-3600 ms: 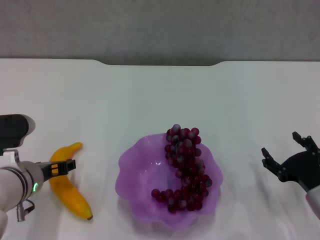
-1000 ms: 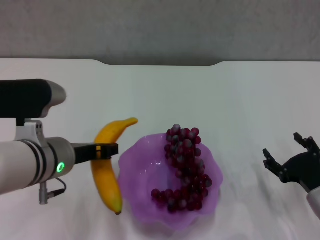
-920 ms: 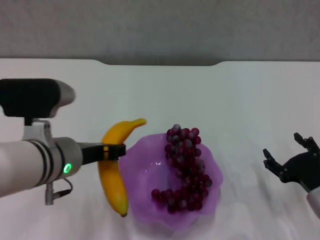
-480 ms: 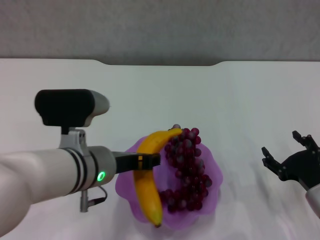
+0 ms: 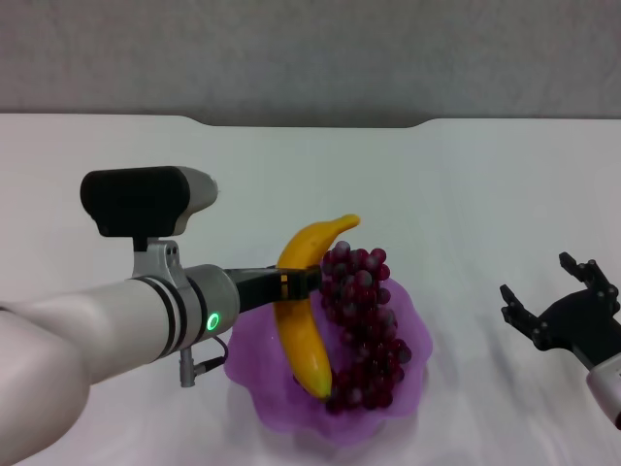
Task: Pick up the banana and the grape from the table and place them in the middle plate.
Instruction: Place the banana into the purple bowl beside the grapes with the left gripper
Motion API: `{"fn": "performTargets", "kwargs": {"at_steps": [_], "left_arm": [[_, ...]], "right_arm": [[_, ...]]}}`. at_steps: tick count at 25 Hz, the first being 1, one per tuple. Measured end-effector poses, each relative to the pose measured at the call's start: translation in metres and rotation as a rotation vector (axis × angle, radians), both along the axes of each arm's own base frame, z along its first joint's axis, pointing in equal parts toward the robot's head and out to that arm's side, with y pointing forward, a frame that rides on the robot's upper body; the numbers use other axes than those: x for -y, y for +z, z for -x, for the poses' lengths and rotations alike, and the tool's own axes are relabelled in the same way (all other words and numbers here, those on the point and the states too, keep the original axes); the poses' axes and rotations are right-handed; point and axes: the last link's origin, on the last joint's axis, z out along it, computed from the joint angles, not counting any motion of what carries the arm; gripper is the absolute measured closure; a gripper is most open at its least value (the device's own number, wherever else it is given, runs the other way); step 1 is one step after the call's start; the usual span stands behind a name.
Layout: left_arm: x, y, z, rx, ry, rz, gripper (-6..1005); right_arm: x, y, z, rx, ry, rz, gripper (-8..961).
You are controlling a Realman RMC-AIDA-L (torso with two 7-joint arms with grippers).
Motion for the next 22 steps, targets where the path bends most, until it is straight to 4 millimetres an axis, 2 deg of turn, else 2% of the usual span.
{"fn": "performTargets", "kwargs": {"at_steps": [10,22], "left_arm": [[0.002,-0.012,0.010,0.041,-0.031,-0.047,466],[0.003,-0.015,0.023,0.065,-0.036,-0.095,383]], "right_arm": [[0.001,0.000,-0.001,0.001,-0.001,0.000,59],[0.002,-0.001,-0.001,0.001,-0.003,0.002,59]]}}
